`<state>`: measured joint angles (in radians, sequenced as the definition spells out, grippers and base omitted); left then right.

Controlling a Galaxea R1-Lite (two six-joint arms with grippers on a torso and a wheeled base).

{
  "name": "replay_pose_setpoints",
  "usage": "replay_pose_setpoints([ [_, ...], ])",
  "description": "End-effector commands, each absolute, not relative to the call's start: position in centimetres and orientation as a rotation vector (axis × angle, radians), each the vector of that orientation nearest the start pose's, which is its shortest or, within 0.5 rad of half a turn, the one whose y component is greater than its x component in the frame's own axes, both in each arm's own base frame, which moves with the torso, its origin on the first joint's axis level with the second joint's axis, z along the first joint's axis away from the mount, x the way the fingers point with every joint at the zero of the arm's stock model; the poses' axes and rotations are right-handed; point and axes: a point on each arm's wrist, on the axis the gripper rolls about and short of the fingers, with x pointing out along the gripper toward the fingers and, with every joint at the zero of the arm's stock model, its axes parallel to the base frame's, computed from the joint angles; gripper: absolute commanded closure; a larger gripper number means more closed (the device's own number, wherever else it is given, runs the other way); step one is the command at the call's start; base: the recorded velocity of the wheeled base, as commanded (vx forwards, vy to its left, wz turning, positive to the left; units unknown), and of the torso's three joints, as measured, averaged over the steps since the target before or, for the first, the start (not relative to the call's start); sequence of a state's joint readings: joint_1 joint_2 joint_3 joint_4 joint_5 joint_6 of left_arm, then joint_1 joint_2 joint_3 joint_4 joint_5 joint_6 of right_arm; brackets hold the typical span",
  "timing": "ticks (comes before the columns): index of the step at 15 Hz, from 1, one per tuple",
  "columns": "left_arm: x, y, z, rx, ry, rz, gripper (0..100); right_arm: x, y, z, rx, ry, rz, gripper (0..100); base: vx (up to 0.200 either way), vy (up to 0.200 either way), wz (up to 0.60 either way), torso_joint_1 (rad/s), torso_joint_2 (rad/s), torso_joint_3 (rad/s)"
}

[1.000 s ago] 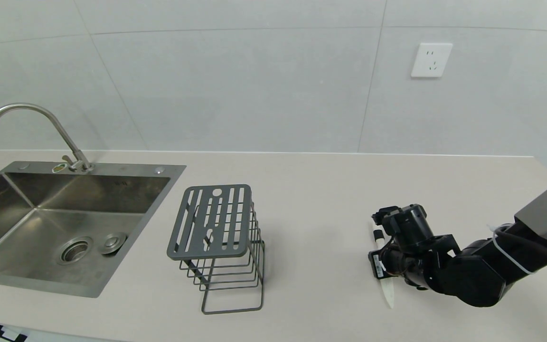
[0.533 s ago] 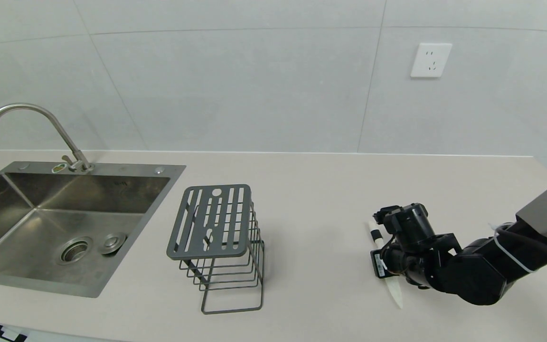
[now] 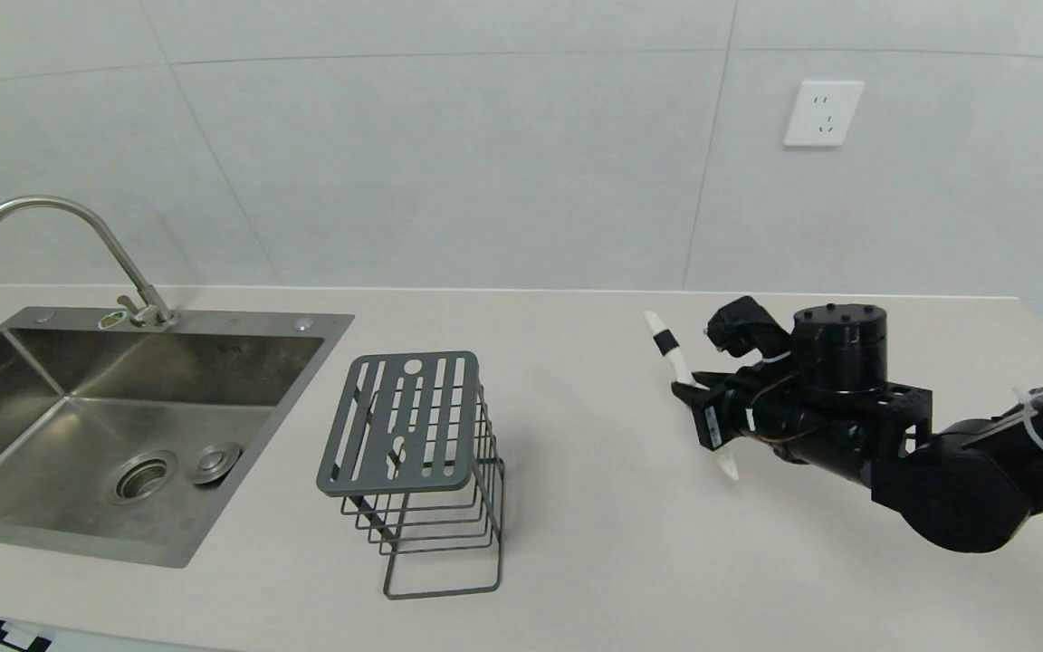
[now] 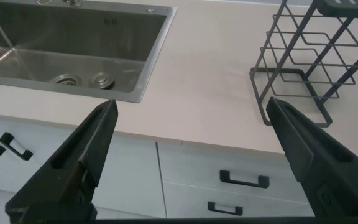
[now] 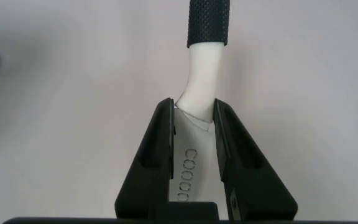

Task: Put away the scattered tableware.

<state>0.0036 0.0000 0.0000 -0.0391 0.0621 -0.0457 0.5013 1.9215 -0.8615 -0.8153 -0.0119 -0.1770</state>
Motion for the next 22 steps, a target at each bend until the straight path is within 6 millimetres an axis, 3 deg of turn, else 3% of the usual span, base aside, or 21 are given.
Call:
replay_pose_setpoints([
  [1,-2.3,0.1,8.7,-0.043,-0.113,0.061,0,31.1,16.5,15.5,-0.265,0.089,0.561,100,0.000,0.000,0.00,0.000,0.00,0.000],
  [4,-2.8,0.1,10.6,-0.050,-0.305,0.053,0,31.0,16.6,17.4,-0.239,-0.038,0.584,100,0.000,0.000,0.00,0.000,0.00,0.000],
  [6,-3.2,-0.1,11.8,-0.073,-0.397,-0.053,0,31.3,16.9,19.9,-0.216,-0.165,0.574,100,0.000,0.000,0.00,0.000,0.00,0.000],
  [7,-3.9,-0.3,13.5,-0.111,-0.436,-0.149,0,31.2,17.4,21.5,-0.209,-0.223,0.578,100,0.000,0.000,0.00,0.000,0.00,0.000],
  [9,-4.2,-0.5,19.1,-0.086,-0.438,-0.223,0,30.5,18.0,23.6,-0.230,-0.313,0.603,100,0.000,0.000,0.00,0.000,0.00,0.000],
  [11,-2.8,-0.7,22.4,0.021,-0.418,-0.342,0,30.2,18.0,24.5,-0.271,-0.444,0.647,100,0.000,0.000,0.00,0.000,0.00,0.000],
  [13,-0.4,-1.0,24.1,0.131,-0.384,-0.476,0,30.0,18.2,24.7,-0.349,-0.520,0.727,100,0.000,0.000,0.00,0.000,0.00,0.000],
  [17,5.9,-1.4,25.7,0.175,-0.348,-0.604,0,28.2,19.0,22.6,-0.367,-0.504,0.838,100,0.000,0.000,0.00,0.000,0.00,0.000],
  [18,7.5,-1.7,26.1,0.202,-0.382,-0.667,0,26.8,18.7,22.3,-0.366,-0.489,0.858,100,0.000,0.000,0.00,0.000,0.00,0.000],
  [20,9.6,-2.7,26.4,0.258,-0.411,-0.802,0,24.2,18.5,22.3,-0.359,-0.481,0.902,100,0.000,0.000,0.00,0.000,0.00,0.000],
  [22,10.0,-3.8,26.0,0.253,-0.408,-0.945,0,22.7,18.4,22.3,-0.355,-0.480,0.926,100,0.000,0.000,0.00,0.000,0.00,0.000],
])
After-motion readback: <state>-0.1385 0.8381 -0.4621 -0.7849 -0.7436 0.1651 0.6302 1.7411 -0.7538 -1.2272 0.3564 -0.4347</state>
